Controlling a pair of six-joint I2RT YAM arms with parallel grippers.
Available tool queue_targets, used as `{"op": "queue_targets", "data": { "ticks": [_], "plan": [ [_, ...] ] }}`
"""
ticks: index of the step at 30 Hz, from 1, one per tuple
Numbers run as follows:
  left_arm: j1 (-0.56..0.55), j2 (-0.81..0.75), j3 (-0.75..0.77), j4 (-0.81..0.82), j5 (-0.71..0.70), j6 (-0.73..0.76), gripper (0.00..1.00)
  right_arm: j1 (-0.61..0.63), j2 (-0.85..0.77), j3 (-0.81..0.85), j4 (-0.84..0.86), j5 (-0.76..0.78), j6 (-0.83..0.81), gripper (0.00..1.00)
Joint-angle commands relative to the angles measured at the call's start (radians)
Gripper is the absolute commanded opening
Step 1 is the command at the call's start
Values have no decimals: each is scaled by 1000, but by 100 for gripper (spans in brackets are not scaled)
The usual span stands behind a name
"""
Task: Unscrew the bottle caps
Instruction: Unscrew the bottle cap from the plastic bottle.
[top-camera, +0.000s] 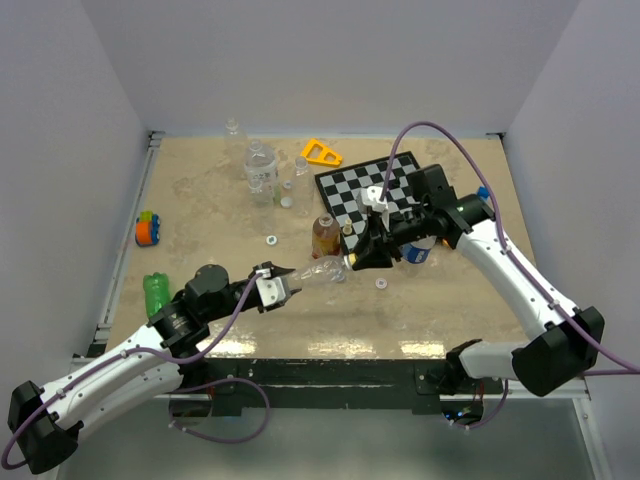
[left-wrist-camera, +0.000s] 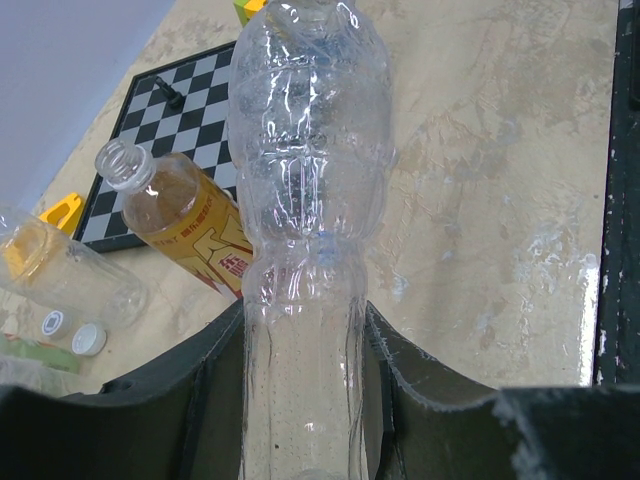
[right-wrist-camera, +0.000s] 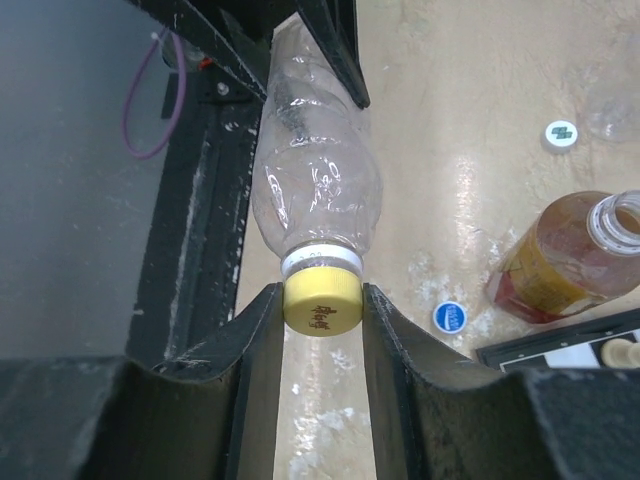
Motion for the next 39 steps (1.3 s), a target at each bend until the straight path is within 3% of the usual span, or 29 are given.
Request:
{"op": "queue_targets", "data": {
  "ticks": [1,8,18,28,39],
  "plan": [
    [-2,-5,7,48,1,11,0,59,-48,54,-47,99,-159,0],
    [-2,-2,4,48,1,9,0,99,-129,70,-24,297,-369,0],
    [0,11,4,50,10,7,0,99,-213,-21,-29,363,-789,0],
    [0,17,4,50,10,9,0,99,-290,-87,116,405,-783,0],
    [0,20,4,50,15,9,0,99,-318,-113,111,356,-739,0]
  ]
}}
